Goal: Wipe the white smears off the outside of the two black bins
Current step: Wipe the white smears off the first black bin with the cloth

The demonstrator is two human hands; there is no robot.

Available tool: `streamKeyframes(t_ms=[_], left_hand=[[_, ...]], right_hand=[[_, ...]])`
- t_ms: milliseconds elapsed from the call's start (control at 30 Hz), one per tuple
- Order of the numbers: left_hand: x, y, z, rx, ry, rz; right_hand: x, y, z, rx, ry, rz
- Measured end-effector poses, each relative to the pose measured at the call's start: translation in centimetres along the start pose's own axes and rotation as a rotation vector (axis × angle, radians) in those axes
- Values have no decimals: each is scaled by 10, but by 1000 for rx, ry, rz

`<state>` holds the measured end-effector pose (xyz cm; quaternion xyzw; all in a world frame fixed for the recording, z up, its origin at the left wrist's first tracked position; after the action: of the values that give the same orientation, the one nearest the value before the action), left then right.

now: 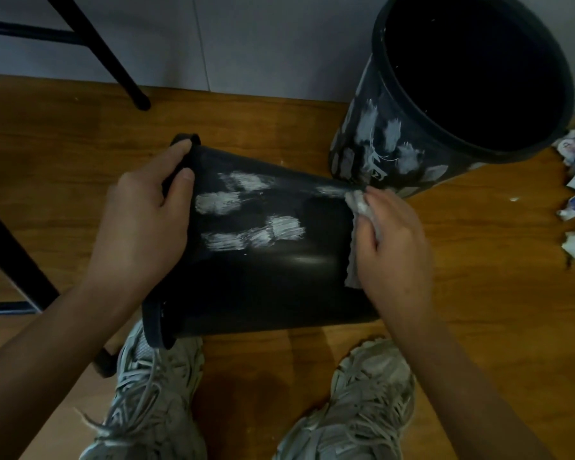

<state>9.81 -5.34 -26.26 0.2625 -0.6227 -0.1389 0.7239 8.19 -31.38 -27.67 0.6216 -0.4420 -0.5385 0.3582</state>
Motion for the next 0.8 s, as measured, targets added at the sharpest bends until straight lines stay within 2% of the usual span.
streamKeyframes(t_ms=[100, 300, 600, 800], left_hand=[[-1, -2, -4, 8, 8, 28], [-1, -1, -9, 22, -1, 9], [2, -2, -11, 1, 38, 6], [3, -5, -20, -1, 32, -38]], right_hand=[[1, 1, -9, -15, 9, 18], [-2, 1, 42, 56, 99, -30], [24, -1, -37, -113, -65, 1], [20, 2, -3, -70, 30, 31]])
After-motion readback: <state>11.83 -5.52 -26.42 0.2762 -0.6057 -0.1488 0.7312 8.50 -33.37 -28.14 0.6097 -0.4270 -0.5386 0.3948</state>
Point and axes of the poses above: each hand's wrist, its own z-axis away from the middle knuckle, its own y-axis out of the back of the hand, x = y × z, the point moved 6 cm from there along -z, towards the middle knuckle, and after that the axes turned 1 degree about x, right-handed, at the moved point
